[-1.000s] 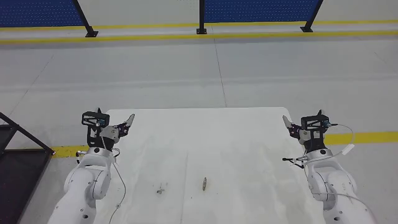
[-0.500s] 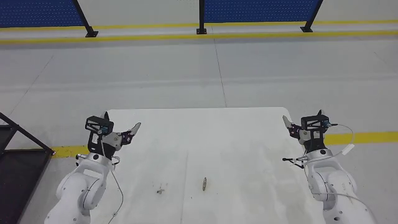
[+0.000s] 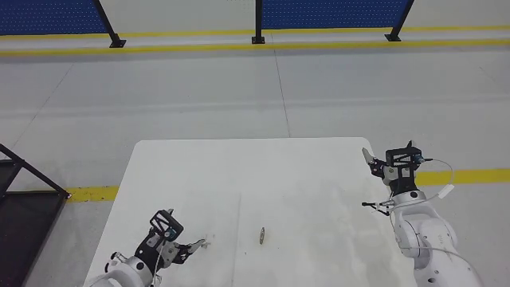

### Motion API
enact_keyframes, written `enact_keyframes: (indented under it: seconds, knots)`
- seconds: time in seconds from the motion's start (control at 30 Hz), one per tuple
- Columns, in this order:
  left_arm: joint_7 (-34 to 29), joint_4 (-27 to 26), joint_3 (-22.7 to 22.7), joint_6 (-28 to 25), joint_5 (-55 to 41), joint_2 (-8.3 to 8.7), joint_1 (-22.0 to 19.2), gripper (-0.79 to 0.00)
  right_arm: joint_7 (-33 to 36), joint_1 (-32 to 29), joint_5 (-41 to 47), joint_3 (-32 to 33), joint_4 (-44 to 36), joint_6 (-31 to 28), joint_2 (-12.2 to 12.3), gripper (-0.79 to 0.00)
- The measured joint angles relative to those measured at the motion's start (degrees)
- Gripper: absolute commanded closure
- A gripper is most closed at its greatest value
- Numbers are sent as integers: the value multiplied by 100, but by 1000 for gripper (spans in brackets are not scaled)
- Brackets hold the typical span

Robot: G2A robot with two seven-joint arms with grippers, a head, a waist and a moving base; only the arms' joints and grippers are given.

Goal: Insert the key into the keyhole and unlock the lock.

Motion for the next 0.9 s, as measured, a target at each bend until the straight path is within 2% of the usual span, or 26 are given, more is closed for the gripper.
enact_keyframes:
  seconds: [0.17, 0.47, 0.53, 0.57, 0.67, 0.83, 0.9]
  knots:
    - [-600, 178, 594, 500, 358, -47, -136, -785, 0, 0, 0, 0, 0, 0, 0, -785]
    - [-1401, 630, 1286, 1003, 632, -113, -694, -785, 0, 0, 0, 0, 0, 0, 0, -785]
    - [-1499, 690, 1389, 1059, 705, -121, -760, -693, 0, 0, 0, 0, 0, 0, 0, -785]
    - [-1563, 725, 1452, 1080, 735, -126, -797, -677, 0, 0, 0, 0, 0, 0, 0, -785]
    - [-1721, 792, 1568, 1193, 820, -139, -882, -640, 0, 0, 0, 0, 0, 0, 0, -785]
    - [-1833, 907, 1695, 1283, 771, -157, -1009, -631, 0, 0, 0, 0, 0, 0, 0, -785]
    - [-1855, 960, 1737, 1299, 756, -163, -1064, -588, 0, 0, 0, 0, 0, 0, 0, -785]
